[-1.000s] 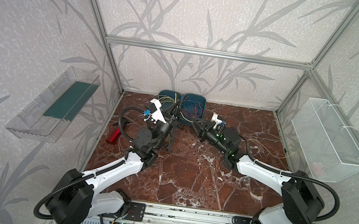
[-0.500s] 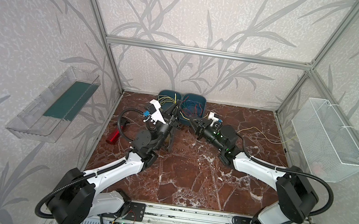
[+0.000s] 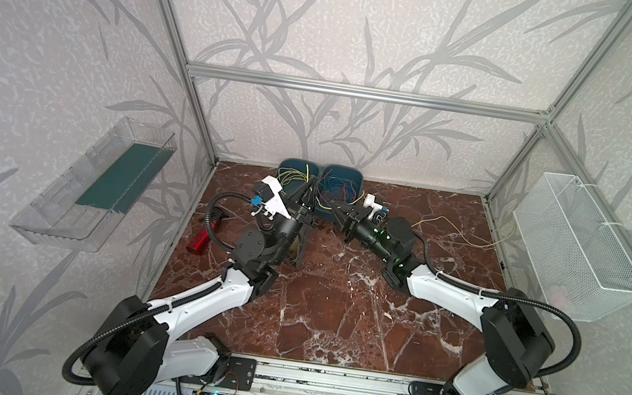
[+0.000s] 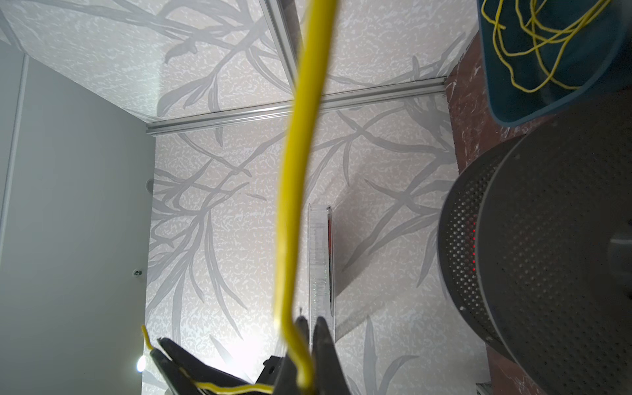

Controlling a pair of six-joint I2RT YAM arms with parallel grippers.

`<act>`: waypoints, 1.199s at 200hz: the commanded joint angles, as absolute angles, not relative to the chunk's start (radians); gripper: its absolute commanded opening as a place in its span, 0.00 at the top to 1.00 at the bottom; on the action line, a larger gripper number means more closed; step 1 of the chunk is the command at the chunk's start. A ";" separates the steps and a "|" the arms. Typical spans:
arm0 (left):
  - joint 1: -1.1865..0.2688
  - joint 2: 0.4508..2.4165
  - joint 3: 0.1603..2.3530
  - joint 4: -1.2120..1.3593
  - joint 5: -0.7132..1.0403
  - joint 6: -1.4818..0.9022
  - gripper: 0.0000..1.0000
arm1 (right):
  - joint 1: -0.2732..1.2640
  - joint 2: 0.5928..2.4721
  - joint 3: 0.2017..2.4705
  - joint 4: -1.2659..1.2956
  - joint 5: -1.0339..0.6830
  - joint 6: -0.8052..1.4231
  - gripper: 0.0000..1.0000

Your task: Wrap the cables

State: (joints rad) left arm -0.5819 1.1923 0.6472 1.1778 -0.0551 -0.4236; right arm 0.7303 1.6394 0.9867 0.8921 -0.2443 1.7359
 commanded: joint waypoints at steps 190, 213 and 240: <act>-0.319 0.954 1.274 -0.707 -0.136 -0.225 0.32 | 0.653 1.767 1.479 -0.021 -0.581 0.599 1.00; -0.288 1.035 1.312 -0.716 -0.114 -0.208 0.43 | 0.656 1.769 1.529 -0.103 -0.583 0.477 1.00; -0.278 1.148 1.355 -0.753 -0.038 -0.180 0.52 | 0.675 1.787 1.625 -0.276 -0.549 0.299 1.00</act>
